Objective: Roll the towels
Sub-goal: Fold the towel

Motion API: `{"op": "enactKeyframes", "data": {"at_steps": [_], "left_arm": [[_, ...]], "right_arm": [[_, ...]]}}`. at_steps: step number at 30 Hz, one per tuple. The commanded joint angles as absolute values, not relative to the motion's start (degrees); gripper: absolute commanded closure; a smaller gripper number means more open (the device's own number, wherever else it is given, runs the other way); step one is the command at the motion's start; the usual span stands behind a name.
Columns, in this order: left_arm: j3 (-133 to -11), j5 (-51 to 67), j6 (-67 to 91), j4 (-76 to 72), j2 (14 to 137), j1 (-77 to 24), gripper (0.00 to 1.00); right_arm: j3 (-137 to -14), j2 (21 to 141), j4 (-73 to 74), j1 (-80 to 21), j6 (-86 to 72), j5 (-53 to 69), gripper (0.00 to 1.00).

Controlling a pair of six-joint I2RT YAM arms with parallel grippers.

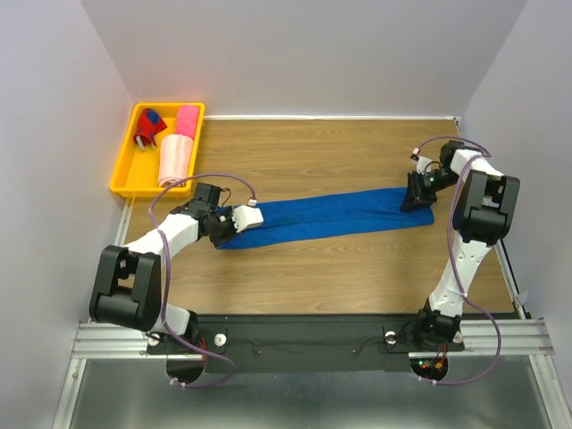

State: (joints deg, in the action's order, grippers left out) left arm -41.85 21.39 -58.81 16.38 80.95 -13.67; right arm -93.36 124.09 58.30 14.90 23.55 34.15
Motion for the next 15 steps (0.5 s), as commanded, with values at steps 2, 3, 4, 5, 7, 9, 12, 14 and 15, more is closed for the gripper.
{"op": "enactKeyframes", "data": {"at_steps": [2, 3, 4, 5, 7, 9, 12, 14, 15], "left_arm": [[-47.0, 23.6, -57.5, 15.7, 78.8, -17.7, 0.69], [-47.5, 23.2, -56.1, 14.6, 78.8, -20.8, 0.68], [-51.3, 23.1, -54.2, 13.1, 80.5, -25.5, 0.68], [-51.3, 23.1, -53.4, 12.7, 81.5, -25.6, 0.68], [-54.8, 23.1, -52.6, 11.7, 83.8, -29.0, 0.68], [-58.2, 22.2, -51.3, 9.7, 88.1, -31.5, 0.66], [-62.0, 21.3, -50.7, 8.2, 93.1, -33.3, 0.66], [-63.4, 21.3, -50.5, 7.6, 95.7, -34.9, 0.67], [-64.2, 21.2, -50.7, 7.5, 96.4, -35.4, 0.68]], "right_arm": [[-93.0, 123.8, 55.4, 14.4, 23.6, 31.5, 0.74], [-92.8, 123.4, 55.3, 14.4, 23.6, 31.6, 0.74], [-92.4, 121.9, 55.4, 14.4, 23.6, 31.8, 0.73], [-92.4, 121.9, 55.4, 14.4, 23.6, 31.7, 0.73], [-92.2, 120.9, 55.5, 14.4, 23.7, 31.6, 0.73], [-91.9, 119.8, 55.5, 14.4, 23.6, 31.7, 0.73], [-91.8, 118.1, 55.6, 14.4, 24.2, 32.4, 0.71], [-91.9, 116.5, 55.9, 14.4, 24.2, 32.6, 0.71], [-92.0, 115.9, 56.4, 14.3, 24.3, 32.9, 0.71]]}}
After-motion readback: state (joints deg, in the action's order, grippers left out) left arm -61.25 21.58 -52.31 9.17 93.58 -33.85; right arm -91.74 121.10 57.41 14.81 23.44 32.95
